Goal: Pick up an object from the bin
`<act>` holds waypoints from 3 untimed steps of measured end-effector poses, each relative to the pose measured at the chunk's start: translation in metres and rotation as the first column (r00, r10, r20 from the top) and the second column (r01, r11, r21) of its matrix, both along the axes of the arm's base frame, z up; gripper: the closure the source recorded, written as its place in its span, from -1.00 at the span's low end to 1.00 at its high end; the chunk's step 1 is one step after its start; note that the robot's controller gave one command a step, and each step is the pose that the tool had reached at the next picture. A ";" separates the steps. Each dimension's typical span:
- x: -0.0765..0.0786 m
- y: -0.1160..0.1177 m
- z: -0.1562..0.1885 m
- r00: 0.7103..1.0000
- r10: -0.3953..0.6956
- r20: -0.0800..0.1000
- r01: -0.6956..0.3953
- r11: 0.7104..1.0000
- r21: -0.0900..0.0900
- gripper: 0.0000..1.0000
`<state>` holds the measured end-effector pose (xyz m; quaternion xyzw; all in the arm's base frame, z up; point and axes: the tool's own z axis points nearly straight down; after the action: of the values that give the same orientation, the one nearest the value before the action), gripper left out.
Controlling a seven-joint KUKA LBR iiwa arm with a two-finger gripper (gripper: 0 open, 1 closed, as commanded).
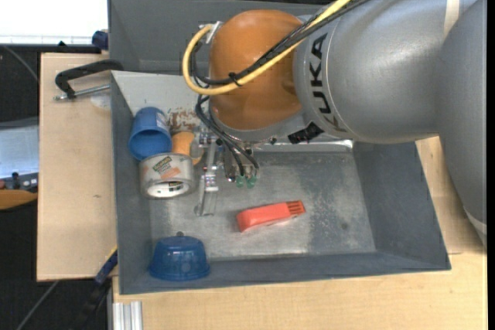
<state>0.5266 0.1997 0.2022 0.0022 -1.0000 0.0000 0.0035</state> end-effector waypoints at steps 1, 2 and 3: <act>0.002 -0.001 0.005 1.000 -0.004 0.008 0.004 1.000 0.002 -1.00; 0.025 0.015 -0.063 0.997 0.078 0.012 -0.078 0.997 0.003 -1.00; 0.036 0.018 -0.085 0.988 0.156 0.024 -0.156 0.988 -0.002 -1.00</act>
Offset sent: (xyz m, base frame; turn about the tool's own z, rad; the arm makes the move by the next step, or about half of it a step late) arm 0.0402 0.0283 -0.1322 -0.1529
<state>0.5628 0.2175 0.1171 0.0802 -0.9967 0.0005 -0.0086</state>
